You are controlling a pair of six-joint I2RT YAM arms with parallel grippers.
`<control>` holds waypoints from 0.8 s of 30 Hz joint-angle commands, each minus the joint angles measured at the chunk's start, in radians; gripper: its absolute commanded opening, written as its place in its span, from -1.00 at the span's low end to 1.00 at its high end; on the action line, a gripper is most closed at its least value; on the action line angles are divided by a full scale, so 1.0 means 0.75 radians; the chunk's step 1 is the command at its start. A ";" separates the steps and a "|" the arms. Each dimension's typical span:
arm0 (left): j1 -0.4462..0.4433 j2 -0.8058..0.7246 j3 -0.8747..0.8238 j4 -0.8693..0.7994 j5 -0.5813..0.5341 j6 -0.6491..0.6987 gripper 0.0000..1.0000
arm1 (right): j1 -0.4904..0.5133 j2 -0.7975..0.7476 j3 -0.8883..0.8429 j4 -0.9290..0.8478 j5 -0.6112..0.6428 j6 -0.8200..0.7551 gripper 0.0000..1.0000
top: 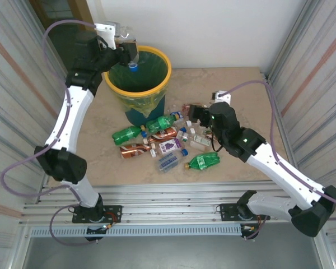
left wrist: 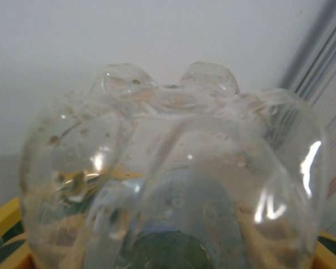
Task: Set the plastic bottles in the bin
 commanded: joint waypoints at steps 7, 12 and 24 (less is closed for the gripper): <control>0.007 0.221 0.201 -0.188 -0.030 0.122 -0.30 | -0.076 -0.187 -0.130 -0.344 0.112 0.402 0.96; 0.007 0.276 0.195 -0.207 -0.015 0.125 -0.23 | -0.076 -0.181 -0.178 -0.475 0.080 0.546 0.96; -0.001 0.372 0.146 -0.229 -0.004 0.135 -0.15 | -0.076 -0.032 -0.427 -0.372 -0.163 0.872 0.96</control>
